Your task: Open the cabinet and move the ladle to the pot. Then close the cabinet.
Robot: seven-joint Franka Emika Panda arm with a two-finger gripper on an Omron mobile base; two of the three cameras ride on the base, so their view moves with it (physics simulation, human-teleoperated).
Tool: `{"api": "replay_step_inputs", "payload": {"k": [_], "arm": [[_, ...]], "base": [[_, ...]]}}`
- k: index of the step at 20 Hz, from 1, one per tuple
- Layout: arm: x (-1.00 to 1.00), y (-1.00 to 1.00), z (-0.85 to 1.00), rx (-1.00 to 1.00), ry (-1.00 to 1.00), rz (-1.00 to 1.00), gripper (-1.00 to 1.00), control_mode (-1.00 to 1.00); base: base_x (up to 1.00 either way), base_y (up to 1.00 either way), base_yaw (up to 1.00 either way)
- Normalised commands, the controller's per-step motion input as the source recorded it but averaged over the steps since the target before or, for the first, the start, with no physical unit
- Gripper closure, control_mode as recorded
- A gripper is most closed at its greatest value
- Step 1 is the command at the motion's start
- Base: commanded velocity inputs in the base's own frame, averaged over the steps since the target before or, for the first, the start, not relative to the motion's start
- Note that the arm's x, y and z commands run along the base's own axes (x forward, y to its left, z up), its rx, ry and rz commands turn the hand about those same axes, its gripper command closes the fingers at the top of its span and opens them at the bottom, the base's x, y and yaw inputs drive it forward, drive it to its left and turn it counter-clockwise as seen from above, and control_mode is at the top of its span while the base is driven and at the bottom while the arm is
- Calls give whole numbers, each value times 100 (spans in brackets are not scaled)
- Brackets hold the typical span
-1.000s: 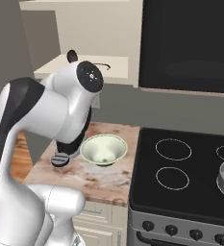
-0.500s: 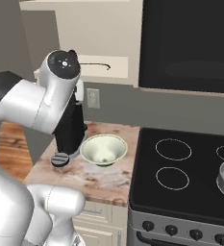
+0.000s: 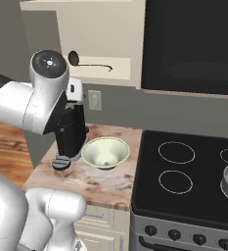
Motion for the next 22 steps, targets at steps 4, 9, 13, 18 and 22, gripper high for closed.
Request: {"api": "replay_step_inputs", "payload": {"k": [4,9,13,18,22], "arm": [[8,0,0,-2,-15,-6,-100,-100],[10,0,0,0,-13,-5,-100,-100],[20,0,0,0,-4,-6,-100,-100],[25,2,6,0,0,-5,-100,-100],[26,8,5,0,0,-4,-100,-100]], "base": [[0,0,0],[0,0,0],[0,0,0],[0,0,0],[0,0,0]]}}
